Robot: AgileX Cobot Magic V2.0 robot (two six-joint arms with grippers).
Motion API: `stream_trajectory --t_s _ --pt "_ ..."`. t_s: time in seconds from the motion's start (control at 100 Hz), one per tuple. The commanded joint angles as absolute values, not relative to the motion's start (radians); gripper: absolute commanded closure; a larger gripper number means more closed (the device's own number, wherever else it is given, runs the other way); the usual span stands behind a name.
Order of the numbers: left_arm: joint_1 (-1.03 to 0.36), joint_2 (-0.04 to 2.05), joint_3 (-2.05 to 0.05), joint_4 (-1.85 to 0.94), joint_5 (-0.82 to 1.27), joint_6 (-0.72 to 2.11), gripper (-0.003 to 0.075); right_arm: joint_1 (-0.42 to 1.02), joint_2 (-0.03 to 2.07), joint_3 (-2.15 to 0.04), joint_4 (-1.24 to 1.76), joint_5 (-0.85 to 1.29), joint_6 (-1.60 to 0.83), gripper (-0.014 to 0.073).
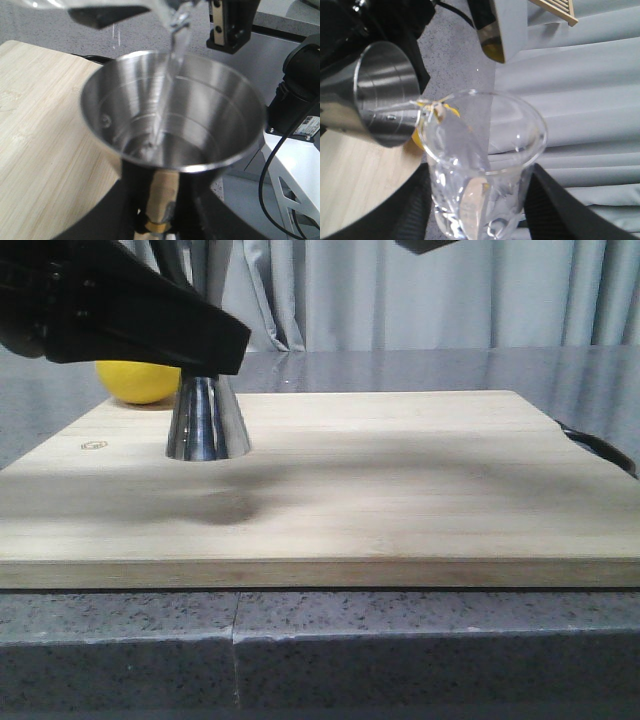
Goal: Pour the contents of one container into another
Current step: 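Tilt the beaker with the right gripper, pouring liquid into the jigger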
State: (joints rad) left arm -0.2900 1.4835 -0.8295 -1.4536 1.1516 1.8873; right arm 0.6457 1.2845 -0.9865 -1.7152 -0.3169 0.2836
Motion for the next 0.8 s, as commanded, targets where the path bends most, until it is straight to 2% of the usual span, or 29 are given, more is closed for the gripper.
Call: stream_trajectory --t_s 0.0,0.79 --pt "-0.299 1.455 -0.860 -1.524 1.203 1.878 0.0739 0.647 1.246 -1.025 -1.704 -0.308 0.277 0.0368" --pt "-0.299 1.455 -0.860 -1.522 1.206 1.876 0.0739 0.647 1.246 -1.025 -1.750 -0.308 0.275 0.0368"
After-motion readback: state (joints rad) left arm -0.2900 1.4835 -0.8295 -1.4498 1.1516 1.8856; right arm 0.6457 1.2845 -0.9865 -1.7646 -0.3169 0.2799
